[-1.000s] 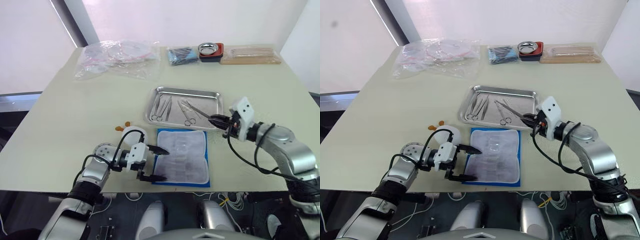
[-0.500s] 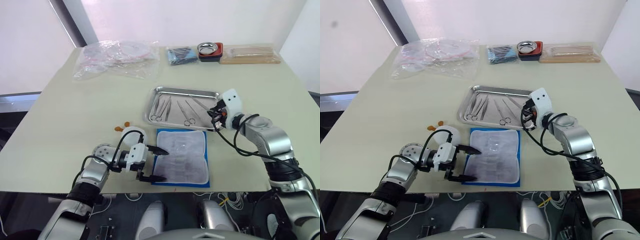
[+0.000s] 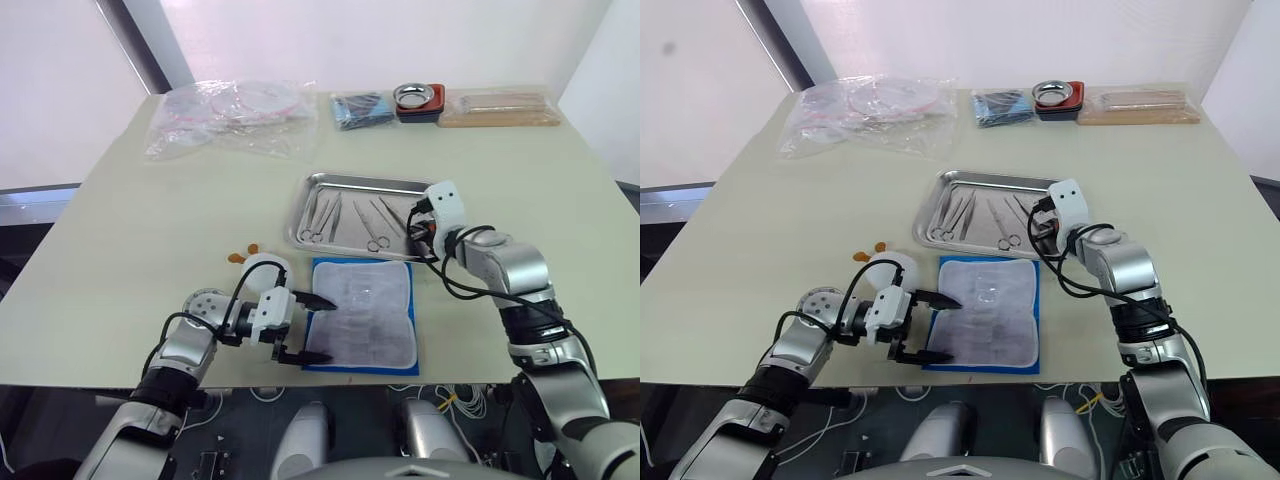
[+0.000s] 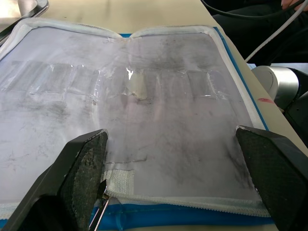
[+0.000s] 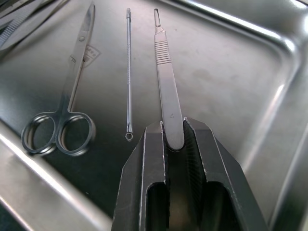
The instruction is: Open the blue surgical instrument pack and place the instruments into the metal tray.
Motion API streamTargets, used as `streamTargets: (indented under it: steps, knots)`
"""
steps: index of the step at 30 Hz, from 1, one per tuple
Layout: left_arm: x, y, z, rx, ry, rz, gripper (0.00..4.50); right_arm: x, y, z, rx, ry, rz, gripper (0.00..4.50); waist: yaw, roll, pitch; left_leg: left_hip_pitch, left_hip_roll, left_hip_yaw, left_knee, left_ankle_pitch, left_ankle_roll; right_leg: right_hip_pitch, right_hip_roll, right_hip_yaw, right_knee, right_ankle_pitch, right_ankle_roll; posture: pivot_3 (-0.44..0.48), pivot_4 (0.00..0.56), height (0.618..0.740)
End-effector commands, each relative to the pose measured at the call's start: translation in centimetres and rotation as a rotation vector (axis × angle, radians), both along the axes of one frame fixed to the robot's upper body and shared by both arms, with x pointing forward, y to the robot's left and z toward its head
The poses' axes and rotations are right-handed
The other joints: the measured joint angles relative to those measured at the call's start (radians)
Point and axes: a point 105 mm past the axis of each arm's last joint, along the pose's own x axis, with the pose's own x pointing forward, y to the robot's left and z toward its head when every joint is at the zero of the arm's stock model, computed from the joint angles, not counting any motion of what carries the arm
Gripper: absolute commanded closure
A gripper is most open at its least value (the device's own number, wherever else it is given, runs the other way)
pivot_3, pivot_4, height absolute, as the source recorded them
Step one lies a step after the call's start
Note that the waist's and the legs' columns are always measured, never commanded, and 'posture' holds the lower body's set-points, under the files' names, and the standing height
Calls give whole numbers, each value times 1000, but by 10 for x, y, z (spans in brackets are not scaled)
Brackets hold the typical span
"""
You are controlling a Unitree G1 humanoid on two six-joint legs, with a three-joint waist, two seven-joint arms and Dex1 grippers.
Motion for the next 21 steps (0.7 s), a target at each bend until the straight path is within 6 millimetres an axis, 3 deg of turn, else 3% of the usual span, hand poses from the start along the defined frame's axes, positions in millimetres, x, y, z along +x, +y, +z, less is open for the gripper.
streamTargets:
  steps: [1, 3, 4, 5, 6, 9, 12, 21]
  knots:
    - [-20, 12, -41, 142, 154, 20, 0, 3, 1, 12, 4, -45, 6, 4431, 0, 0, 0, 0, 0, 0, 0, 0, 0, 0, 0, 0, 0, 0, 0, 0, 150, 740]
    - [-19, 12, -41, 142, 153, 21, 0, 3, 2, 13, -1, -51, 16, 4431, 0, 0, 0, 0, 0, 0, 0, 0, 0, 0, 0, 0, 0, 0, 0, 0, 150, 740]
    - [-19, 12, -41, 142, 152, 21, 0, 2, 2, 13, -3, -55, 21, 3505, 0, 0, 0, 0, 0, 0, 0, 0, 0, 0, 0, 0, 0, 0, 0, 0, 150, 740]
    - [-19, 12, -41, 142, 152, 21, 0, 2, 3, 14, -4, -65, 32, 3281, 0, 0, 0, 0, 0, 0, 0, 0, 0, 0, 0, 0, 0, 0, 0, 0, 150, 740]
    - [-19, 12, -41, 141, 152, 20, 0, 2, 4, 15, -2, -72, 40, 2650, 0, 0, 0, -1, 0, 0, 0, 0, 0, -1, 0, 0, 0, 0, 0, 0, 150, 740]
    - [-19, 12, -41, 141, 152, 22, 0, 0, 6, 20, 5, -96, 66, 1631, 0, 0, 0, -1, 0, 0, 0, 0, 0, -1, 0, 0, 0, 0, 0, 0, 150, 740]
    - [-19, 12, -41, 138, 153, 26, 0, -1, 8, 27, 21, -133, 98, 100, 0, 0, 0, -1, 0, 0, 0, 0, 0, -1, 0, 0, 0, 0, 0, 0, 150, 740]
    - [-15, 11, -30, 108, 112, 35, 0, -13, 9, 47, 93, -293, 210, 43, 0, 0, 1, -2, 0, 0, -1, 0, 0, -1, 0, -1, -1, 0, 0, 0, 150, 740]
